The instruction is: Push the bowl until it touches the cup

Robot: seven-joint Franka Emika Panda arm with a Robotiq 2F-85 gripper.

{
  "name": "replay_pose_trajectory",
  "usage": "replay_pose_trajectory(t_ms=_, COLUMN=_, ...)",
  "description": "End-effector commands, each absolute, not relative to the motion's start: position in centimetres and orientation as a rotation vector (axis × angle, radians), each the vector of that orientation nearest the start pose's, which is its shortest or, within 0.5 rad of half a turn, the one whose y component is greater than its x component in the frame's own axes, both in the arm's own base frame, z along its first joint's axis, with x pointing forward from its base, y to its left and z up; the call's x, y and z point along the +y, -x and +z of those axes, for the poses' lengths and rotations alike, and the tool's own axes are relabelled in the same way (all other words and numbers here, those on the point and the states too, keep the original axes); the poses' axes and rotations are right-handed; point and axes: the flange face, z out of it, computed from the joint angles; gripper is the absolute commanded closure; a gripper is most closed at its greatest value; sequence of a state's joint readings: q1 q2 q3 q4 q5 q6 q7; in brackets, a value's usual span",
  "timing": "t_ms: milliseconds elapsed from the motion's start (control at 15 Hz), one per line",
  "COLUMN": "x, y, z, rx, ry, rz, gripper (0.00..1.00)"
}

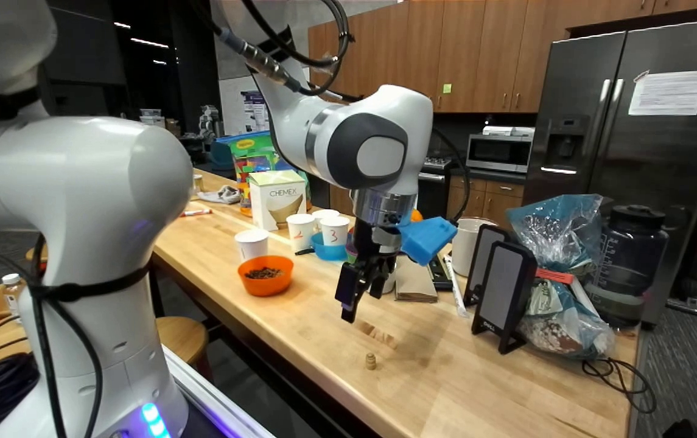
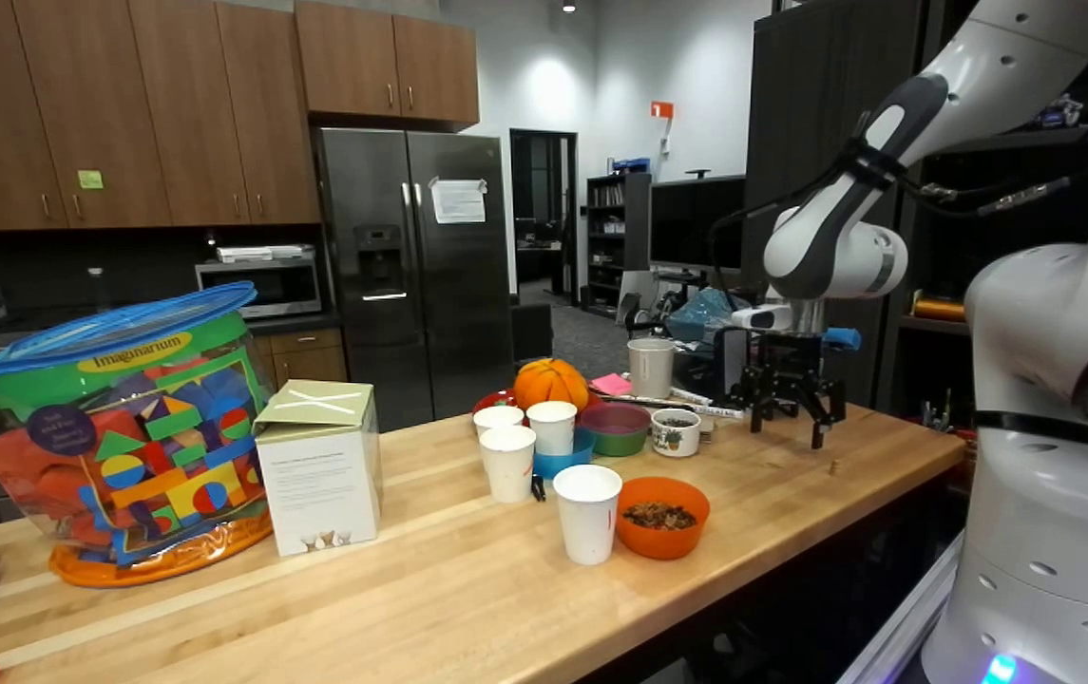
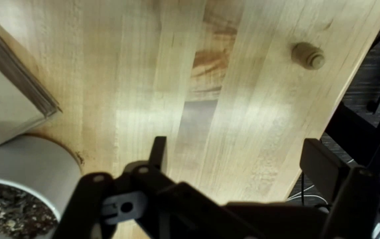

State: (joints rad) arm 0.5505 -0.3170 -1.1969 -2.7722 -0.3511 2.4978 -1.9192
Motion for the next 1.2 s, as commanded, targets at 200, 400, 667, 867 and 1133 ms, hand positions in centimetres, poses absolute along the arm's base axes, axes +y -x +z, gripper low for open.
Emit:
replay_pose_trajectory(t_ms=200, x=-22.7, y=-29.2, z=25.7, rx=2.302, ry=-2.217, rz=0.159, gripper=0.00)
replay_pose_trajectory(t_ms=400, x=-24.1, y=-28.3, z=26.1, rx=2.320, ry=-2.188, rz=0.197, gripper=0.00)
replay_pose_trajectory(t_ms=667, x=-26.1, y=-26.4, z=26.2, rx=2.317, ry=-2.160, rz=0.235, gripper=0.00)
replay_pose_trajectory(t_ms=867, x=-27.3, y=-24.6, z=26.1, rx=2.347, ry=-2.135, rz=0.258, gripper=0.00)
replay_pose_trajectory(t_ms=1133, x=-28.2, y=-22.7, z=26.0, rx=2.435, ry=-2.079, rz=0.296, gripper=0.00)
